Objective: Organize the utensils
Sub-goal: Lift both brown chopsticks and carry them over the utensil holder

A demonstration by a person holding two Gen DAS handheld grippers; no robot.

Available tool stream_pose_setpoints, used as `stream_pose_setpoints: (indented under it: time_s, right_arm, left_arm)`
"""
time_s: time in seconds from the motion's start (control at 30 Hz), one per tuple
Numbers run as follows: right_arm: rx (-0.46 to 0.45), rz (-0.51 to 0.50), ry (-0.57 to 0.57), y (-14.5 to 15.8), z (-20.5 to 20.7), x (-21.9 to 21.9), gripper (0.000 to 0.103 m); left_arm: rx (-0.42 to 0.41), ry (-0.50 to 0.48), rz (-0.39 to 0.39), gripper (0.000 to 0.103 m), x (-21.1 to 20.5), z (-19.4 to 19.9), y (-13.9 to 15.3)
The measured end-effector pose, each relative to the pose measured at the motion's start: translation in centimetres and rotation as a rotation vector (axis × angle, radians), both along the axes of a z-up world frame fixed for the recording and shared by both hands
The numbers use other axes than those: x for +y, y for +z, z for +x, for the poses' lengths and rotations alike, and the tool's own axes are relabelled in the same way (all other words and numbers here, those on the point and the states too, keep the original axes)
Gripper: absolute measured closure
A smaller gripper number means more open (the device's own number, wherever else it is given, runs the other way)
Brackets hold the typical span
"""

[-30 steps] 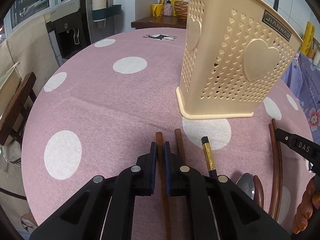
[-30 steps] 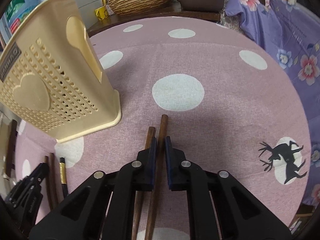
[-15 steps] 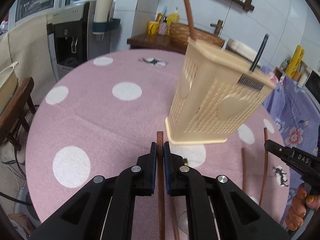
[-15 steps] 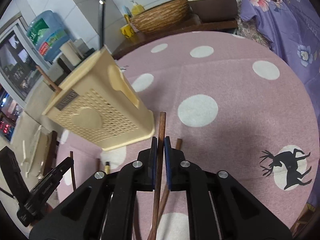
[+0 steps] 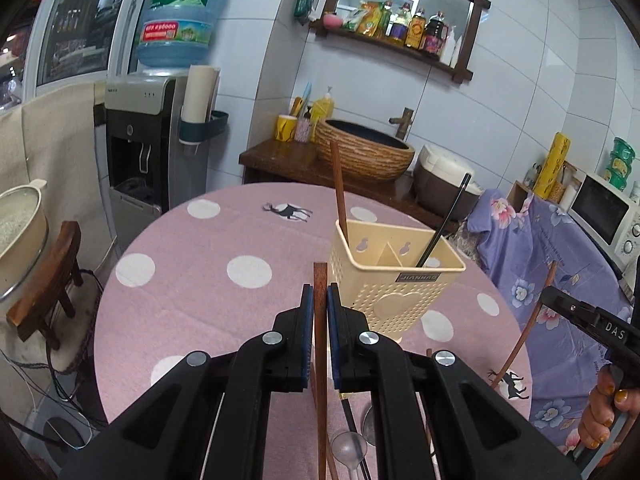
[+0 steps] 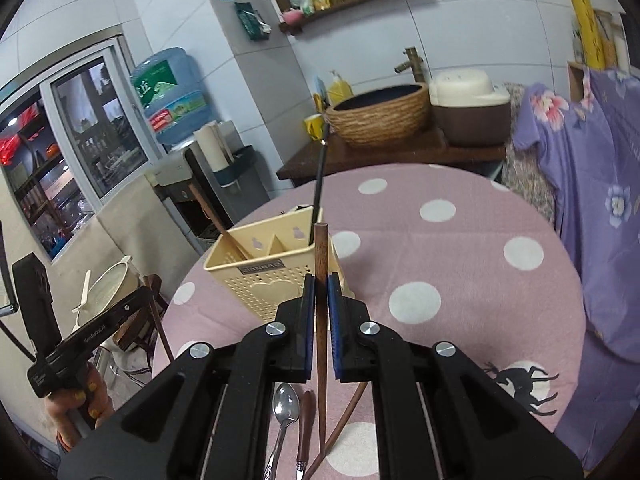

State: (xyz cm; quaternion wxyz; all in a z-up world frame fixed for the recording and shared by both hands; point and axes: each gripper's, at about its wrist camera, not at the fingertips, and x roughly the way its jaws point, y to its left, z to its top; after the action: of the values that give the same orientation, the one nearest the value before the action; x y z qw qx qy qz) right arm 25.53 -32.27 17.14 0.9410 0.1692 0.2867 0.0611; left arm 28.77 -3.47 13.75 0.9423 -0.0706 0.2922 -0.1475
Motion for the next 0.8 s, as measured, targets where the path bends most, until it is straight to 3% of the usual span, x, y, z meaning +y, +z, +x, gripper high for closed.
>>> stream_pose_setpoints:
  time_s: [0.57, 0.8]
  right_arm:
    - [-0.038, -0.080, 0.061, 2.8, -0.2, 2.4, 0.096]
    - [-0.060, -0.093, 0.068, 5.7, 0.8, 2.4, 0.096]
  left_arm:
    - [-0.076, 0.004, 0.032, 0.095, 0.7, -1.3, 2.7]
    - [-0.110, -0.011, 0.025, 0.095, 0.3, -0.8, 5.5]
